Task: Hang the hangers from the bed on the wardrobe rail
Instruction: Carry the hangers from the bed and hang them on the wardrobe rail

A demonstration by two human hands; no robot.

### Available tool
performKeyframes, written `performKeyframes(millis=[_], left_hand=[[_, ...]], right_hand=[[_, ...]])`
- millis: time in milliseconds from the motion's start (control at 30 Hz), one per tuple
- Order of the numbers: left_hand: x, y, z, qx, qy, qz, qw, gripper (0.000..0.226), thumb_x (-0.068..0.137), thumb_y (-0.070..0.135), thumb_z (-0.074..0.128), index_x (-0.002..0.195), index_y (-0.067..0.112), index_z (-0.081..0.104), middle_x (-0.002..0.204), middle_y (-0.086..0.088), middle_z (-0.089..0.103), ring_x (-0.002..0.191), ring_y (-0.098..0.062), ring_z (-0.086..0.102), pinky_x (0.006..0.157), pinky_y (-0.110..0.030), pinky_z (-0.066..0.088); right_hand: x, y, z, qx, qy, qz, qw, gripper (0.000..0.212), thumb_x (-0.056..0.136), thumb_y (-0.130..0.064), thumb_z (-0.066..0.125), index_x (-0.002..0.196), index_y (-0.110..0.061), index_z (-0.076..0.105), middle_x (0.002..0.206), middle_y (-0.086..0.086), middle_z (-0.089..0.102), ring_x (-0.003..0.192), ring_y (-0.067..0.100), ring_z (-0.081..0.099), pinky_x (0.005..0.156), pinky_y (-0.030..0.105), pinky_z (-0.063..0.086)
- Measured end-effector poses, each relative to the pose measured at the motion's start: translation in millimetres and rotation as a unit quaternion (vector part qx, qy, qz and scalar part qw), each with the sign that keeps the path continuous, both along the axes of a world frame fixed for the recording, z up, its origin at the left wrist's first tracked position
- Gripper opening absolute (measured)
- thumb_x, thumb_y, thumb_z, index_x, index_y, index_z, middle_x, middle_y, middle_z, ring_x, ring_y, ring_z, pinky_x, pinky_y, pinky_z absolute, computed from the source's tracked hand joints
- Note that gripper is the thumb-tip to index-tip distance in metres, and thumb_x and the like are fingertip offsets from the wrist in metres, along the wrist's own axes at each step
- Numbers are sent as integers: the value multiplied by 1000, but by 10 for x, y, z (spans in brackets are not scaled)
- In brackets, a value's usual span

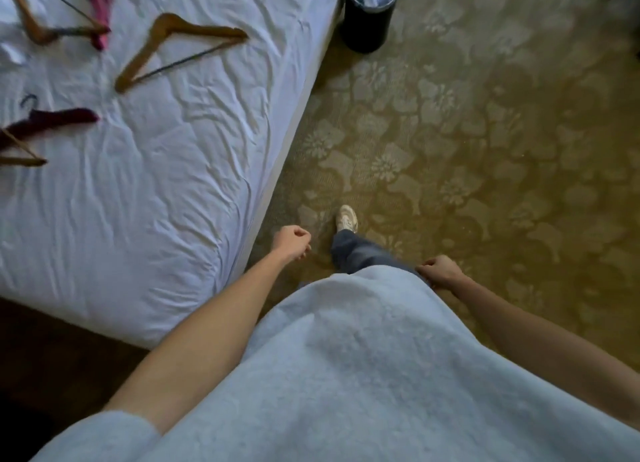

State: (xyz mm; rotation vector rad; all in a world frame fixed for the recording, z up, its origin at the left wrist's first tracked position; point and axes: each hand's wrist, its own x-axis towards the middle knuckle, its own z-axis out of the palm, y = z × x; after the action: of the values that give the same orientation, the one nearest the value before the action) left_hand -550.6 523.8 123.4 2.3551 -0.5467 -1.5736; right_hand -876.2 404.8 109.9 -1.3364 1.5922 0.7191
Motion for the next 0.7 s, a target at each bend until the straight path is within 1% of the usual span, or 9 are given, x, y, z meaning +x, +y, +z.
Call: performKeyframes(millis=[67,100,200,300,400,533,600,633,700], left_hand=[[260,-198,14,25,-7,16,1000,14,100,11,55,102,10,69,74,-3,69,56,-14,59,51,-24,47],[405,-319,30,28,-7,32,999,14,100,9,54,100,9,68,73,-5,68,55,-16,58,50,-25,46],[806,-673,93,33,-17,74,997,17,100,8,51,92,9,66,79,-11,69,55,-16,57,50,-25,45],[1139,-968,69,48,-18,100,994,19,101,12,53,94,6,69,77,-8,70,56,-15,58,47,-22,45],[1443,-1265,-36,60,-17,121,991,21,100,14,56,89,6,72,73,-5,70,54,-15,60,48,-22,48],[1917,-1767,-223,77,-8,158,984,28,98,16,58,73,13,71,60,1,68,52,-17,60,69,-31,57],[2138,-2036,-254,84,7,179,980,29,97,17,58,74,10,72,60,0,69,53,-19,61,75,-35,59],[2264,-2198,-253,87,12,193,977,28,98,19,58,76,8,74,63,-3,69,54,-19,61,75,-35,59],[2489,-2548,-206,84,11,224,971,30,97,23,60,80,4,76,67,-8,71,54,-20,62,65,-29,57]], right_hand=[[398,-484,90,-11,-16,45,999,26,90,-20,59,80,0,72,72,9,69,61,19,62,54,26,49],[624,-751,130,-20,-30,66,997,23,89,-19,59,79,-2,72,75,8,71,65,20,65,58,29,53],[1352,-1472,241,-42,-54,144,987,19,86,-23,61,80,-8,71,82,10,73,76,27,71,74,42,61],[2127,-2038,362,-58,-91,210,972,23,85,-22,59,79,-4,73,79,14,74,75,30,71,73,43,62],[2890,-2545,405,-64,-134,254,956,21,87,-19,57,89,-10,76,84,9,75,77,27,72,75,41,62],[3743,-3249,311,-57,-150,306,939,21,86,-20,55,90,-12,74,85,8,73,75,25,71,73,41,62],[4014,-3612,271,-58,-146,307,939,21,86,-21,56,91,-14,75,84,6,73,76,24,71,74,40,62],[4128,-3811,268,-58,-140,305,940,21,87,-20,56,93,-14,75,84,6,74,76,24,71,75,40,62],[4289,-4188,292,-49,-118,295,947,20,89,-19,57,94,-10,75,83,7,74,71,22,71,72,37,62]])
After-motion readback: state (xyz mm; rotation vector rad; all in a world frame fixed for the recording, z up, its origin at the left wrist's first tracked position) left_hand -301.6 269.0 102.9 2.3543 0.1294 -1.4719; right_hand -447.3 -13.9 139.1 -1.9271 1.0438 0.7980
